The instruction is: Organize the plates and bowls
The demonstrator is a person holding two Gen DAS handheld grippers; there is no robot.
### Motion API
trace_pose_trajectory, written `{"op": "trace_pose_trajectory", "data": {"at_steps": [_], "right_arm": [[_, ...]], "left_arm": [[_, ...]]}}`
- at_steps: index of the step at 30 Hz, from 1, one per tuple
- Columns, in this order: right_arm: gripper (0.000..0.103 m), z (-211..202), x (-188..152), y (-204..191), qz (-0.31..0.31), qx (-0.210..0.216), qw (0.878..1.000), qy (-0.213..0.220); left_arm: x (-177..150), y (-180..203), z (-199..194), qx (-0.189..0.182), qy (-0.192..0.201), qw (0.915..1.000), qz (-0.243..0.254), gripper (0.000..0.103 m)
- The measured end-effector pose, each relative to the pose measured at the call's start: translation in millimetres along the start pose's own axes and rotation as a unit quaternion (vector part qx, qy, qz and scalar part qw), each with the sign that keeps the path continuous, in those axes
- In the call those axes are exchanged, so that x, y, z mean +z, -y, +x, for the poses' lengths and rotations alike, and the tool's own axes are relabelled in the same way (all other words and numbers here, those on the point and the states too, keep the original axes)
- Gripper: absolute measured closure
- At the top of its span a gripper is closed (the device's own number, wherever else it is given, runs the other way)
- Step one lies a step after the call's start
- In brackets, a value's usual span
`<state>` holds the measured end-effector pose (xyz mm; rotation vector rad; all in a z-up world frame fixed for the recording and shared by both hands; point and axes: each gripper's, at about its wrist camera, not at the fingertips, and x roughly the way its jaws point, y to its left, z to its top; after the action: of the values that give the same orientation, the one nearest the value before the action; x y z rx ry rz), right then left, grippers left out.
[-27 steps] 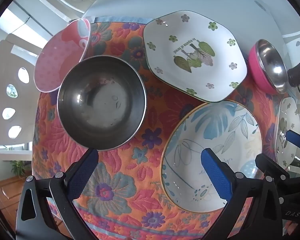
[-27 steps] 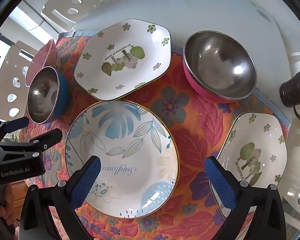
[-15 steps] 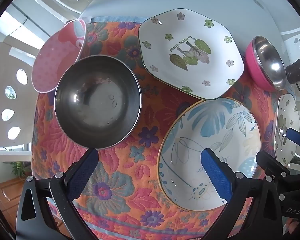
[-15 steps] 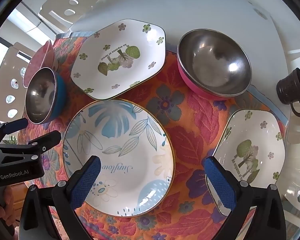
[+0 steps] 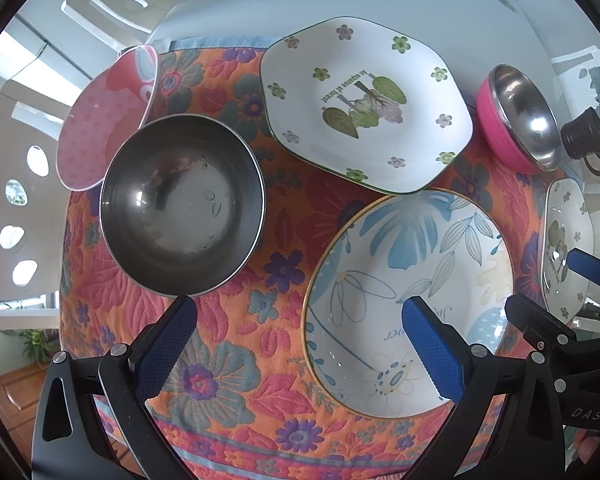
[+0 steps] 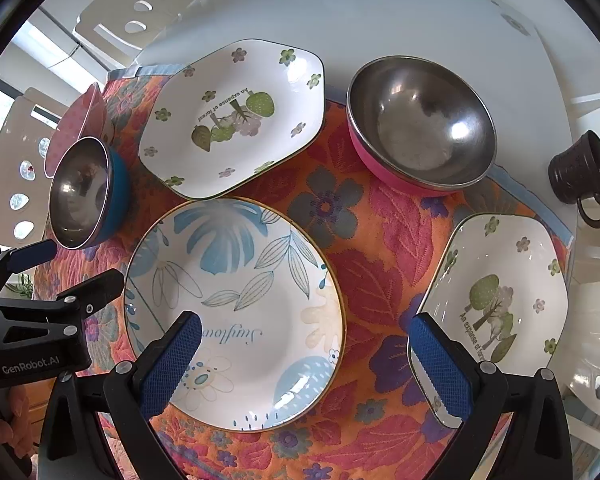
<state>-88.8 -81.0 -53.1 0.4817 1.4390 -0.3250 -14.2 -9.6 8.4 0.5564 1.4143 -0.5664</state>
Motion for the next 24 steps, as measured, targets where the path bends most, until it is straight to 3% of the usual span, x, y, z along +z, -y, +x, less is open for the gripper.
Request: {"op": "trace_pose_trajectory", "data": {"at_steps": [24], "right_arm": [[0.000, 2.2, -4.6, 2.4, 0.007, 0.003, 1.000, -0.007]], "left_arm": [[1.0, -3.3, 2.1, -0.010, -0.011, 0.9999, 0.003, 0.001]]}}
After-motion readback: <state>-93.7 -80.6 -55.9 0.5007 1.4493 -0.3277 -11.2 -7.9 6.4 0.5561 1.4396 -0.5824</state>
